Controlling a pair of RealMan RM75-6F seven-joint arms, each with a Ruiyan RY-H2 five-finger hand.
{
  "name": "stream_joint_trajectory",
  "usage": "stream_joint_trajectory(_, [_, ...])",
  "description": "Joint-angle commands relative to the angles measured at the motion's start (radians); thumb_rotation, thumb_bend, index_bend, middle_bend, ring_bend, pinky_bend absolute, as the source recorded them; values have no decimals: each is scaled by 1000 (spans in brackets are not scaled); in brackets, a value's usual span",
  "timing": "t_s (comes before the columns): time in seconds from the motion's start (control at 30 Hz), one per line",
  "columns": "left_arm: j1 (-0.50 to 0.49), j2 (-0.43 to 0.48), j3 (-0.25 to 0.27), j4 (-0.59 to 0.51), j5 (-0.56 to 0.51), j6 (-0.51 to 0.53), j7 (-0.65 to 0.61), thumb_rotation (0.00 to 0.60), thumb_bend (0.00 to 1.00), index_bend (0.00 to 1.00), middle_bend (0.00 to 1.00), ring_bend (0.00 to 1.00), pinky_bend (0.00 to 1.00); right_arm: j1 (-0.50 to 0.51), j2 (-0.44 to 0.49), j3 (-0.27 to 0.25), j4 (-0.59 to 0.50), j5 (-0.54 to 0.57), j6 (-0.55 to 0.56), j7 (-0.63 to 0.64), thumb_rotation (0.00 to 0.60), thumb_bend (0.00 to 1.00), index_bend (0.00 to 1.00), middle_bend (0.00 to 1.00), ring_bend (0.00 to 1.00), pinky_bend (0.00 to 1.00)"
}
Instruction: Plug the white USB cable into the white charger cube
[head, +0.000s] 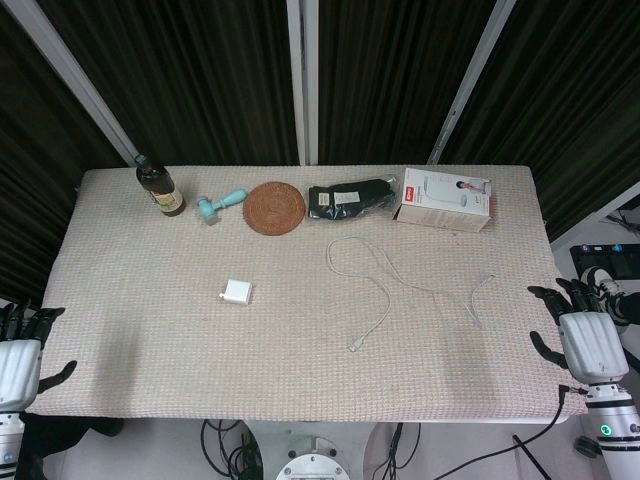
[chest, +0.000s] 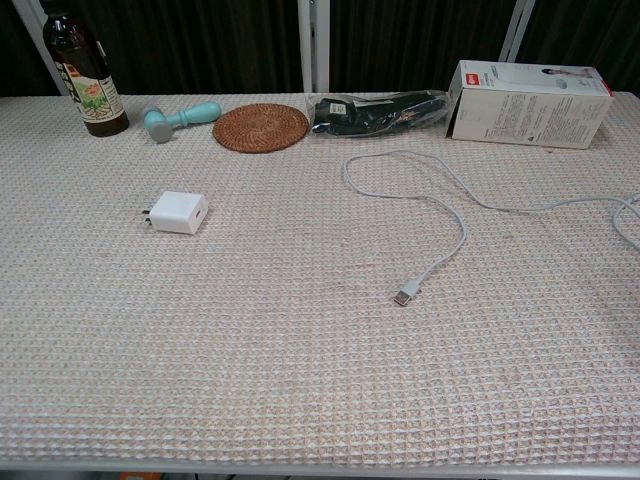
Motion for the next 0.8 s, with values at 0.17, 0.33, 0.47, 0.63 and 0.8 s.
stream_joint_trajectory(0.17, [0,-1,2,-1,-1,-6,7,600,137,205,212,33,0,17,-2,-4,-2,-19,-19,14,600,220,228,287,124,122])
stream_joint_trajectory(0.33, [-2,1,1,-7,7,-7,9,600,138,205,212,33,0,77,1,-1,-21,-83,-67,28,600,220,229,300,137,122])
stream_joint_trajectory(0.47, [-7,8,0,-17,10,-14,19,600,138,204,212,33,0,186,1,13,-55,-151,-182,6,600,224,256,334,142,122])
stream_joint_trajectory(0.63, [-5,12,1,-28,14,-9,25,600,138,205,212,33,0,357,-43,34,-70,-187,-398,-42,600,248,317,349,142,124])
stream_joint_trajectory(0.8, [-4,17,3,-36,9,-13,28,600,137,204,212,33,0,490,-139,46,-35,-178,-567,-109,600,277,363,370,142,124])
